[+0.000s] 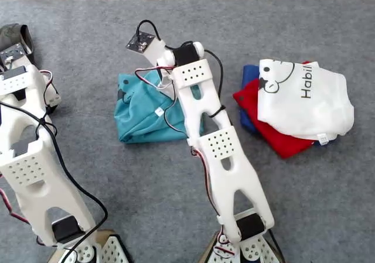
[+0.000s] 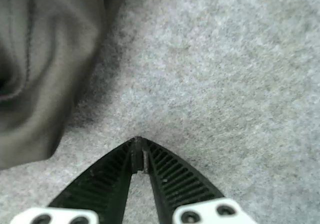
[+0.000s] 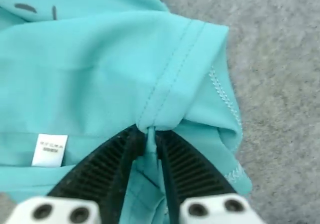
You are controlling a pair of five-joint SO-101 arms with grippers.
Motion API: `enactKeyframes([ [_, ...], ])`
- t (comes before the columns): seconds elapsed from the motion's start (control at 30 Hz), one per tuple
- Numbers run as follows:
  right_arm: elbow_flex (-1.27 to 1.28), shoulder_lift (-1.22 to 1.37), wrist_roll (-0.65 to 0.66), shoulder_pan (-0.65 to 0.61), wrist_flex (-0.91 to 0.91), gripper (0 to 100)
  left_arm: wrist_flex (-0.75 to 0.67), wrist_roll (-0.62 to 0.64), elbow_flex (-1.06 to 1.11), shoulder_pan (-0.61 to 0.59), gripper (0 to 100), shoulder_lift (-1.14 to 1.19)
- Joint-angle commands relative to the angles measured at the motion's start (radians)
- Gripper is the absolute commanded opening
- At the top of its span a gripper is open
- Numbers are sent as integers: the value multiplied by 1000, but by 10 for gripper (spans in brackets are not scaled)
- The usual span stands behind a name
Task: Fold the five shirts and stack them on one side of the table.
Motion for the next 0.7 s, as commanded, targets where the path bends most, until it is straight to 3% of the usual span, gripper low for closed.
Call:
enactKeyframes([
  [0.0,-56,-15,8,-3,8,50,-15,-26,-8,22,30,-23],
  [0.1,-56,-15,8,-18,6,64,-15,-29,-8,25,30,-23],
  [0.27,-56,-10,9,-31,5,206,-15,-32,-8,25,30,-23],
  [0.33,-56,-10,9,-32,5,221,-15,-32,-8,25,30,-23],
  [0.5,-56,-13,9,-32,5,162,-17,-31,-8,25,30,-23],
  [0.67,-56,-13,9,-32,5,24,-17,-32,-8,27,30,-23],
])
